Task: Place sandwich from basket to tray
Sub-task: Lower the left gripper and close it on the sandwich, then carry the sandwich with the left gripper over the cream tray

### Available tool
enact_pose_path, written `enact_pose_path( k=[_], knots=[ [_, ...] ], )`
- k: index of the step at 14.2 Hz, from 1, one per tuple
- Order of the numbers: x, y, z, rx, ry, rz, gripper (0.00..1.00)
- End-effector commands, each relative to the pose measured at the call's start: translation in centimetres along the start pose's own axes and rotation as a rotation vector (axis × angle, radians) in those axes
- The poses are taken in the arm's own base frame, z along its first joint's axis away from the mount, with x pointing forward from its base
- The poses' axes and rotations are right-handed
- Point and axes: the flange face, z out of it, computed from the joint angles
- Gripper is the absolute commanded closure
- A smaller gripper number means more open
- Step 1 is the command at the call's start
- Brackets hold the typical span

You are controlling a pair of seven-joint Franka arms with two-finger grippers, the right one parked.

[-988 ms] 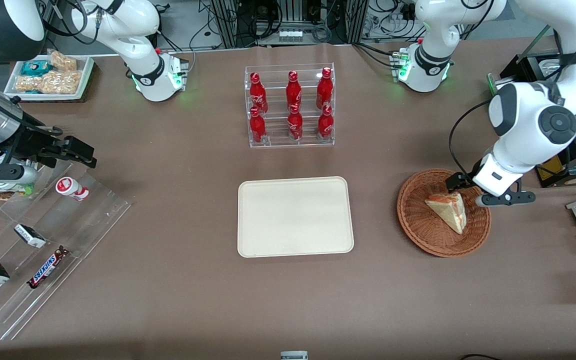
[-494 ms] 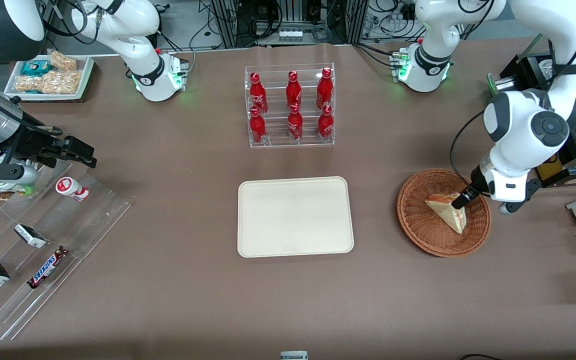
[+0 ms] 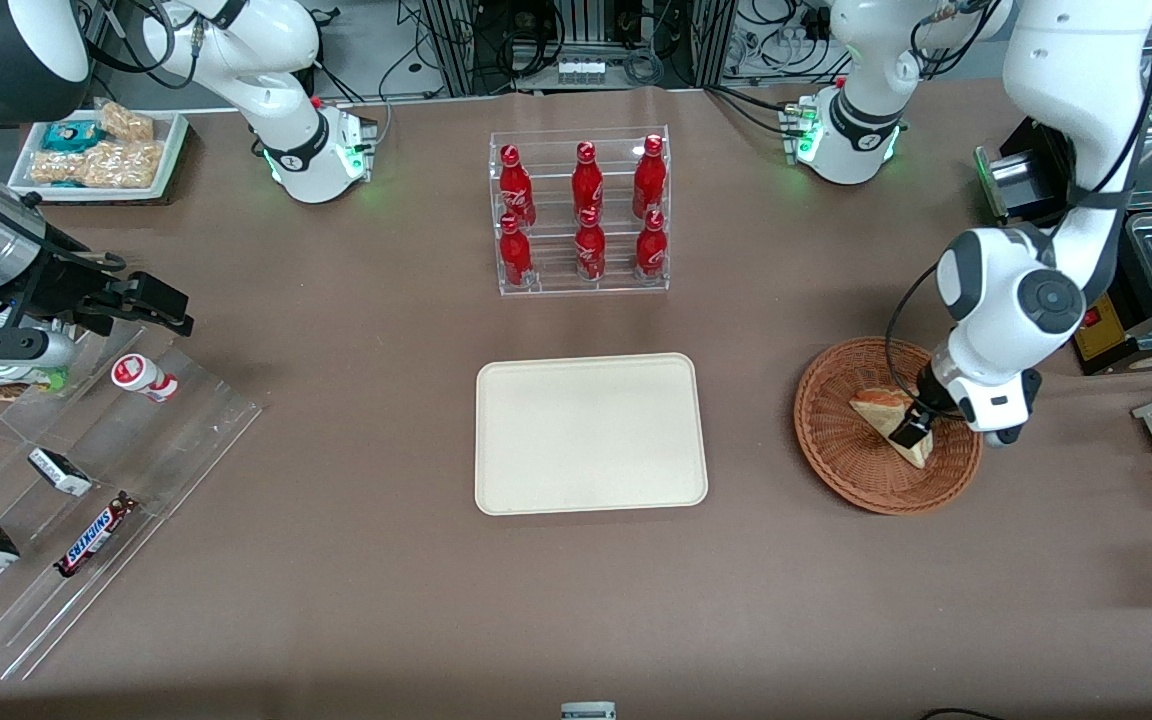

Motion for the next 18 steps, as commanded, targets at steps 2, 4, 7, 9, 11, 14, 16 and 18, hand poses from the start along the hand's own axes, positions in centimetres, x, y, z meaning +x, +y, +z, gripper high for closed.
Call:
enact_pose_path(
  k=[2,4,7,9,11,14,16,18],
  knots=[
    [-0.7,0.3,-1.2,0.007,-0.004,-0.013,0.88],
    [-1.2,0.7,-3.5,0.058,-0.035,0.012,0.9],
    [-3.2,5.1,-7.8,0.093,-0.06,0.083,0.9],
    [-6.6,9.3,-8.7,0.077,-0.057,0.179,0.9],
    [-10.8,12.5,-8.9,0.048,-0.052,0.261,0.9],
    [-18.1,18.5,-7.3,0.012,-0.058,0.419,0.89],
    [-22.8,21.4,-6.2,-0.014,-0.058,0.621,0.89],
    [-28.3,23.5,-5.3,-0.044,-0.054,0.726,0.91]
  ],
)
